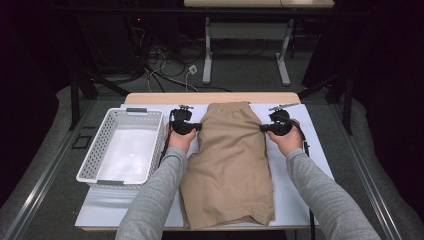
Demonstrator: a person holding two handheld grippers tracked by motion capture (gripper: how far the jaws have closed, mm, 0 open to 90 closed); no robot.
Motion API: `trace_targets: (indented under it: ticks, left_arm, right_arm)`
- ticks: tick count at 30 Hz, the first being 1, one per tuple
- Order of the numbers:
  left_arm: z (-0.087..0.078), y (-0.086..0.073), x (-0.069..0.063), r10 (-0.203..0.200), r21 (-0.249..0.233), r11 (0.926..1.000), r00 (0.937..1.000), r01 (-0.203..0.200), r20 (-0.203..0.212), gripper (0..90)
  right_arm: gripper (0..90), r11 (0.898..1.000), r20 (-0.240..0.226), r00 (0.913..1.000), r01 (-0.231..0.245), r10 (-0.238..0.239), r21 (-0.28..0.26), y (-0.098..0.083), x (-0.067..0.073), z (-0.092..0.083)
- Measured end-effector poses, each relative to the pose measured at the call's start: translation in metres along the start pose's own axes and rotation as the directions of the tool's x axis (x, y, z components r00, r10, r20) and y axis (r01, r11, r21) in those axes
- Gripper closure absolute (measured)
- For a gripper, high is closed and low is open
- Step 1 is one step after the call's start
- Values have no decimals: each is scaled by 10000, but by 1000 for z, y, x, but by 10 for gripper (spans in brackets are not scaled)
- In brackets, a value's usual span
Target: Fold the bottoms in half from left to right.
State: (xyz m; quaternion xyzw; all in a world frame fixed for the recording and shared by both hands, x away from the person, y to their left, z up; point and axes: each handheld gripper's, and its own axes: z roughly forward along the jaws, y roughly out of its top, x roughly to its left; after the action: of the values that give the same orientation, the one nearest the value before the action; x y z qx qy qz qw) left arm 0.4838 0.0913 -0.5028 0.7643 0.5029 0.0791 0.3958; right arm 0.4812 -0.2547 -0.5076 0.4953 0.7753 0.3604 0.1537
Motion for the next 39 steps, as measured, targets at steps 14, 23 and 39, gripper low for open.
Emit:
trace_targets:
  ticks: [14,23,39]
  left_arm:
    - [-28,-7,-11,146,-173,9998,9992,-140,385,899]
    - [-47,-15,-21,242,-281,9994,9978,-225,616,898]
    - [-65,-54,-29,304,-167,9995,9924,-286,1195,897]
  right_arm:
    - [892,9988,-379,9986,347,-360,-332,-4,10,-28]
    - [890,9989,-840,9958,329,-356,-340,-11,16,-49]
    - [888,9998,-1648,9862,150,-166,-106,-45,27,-67]
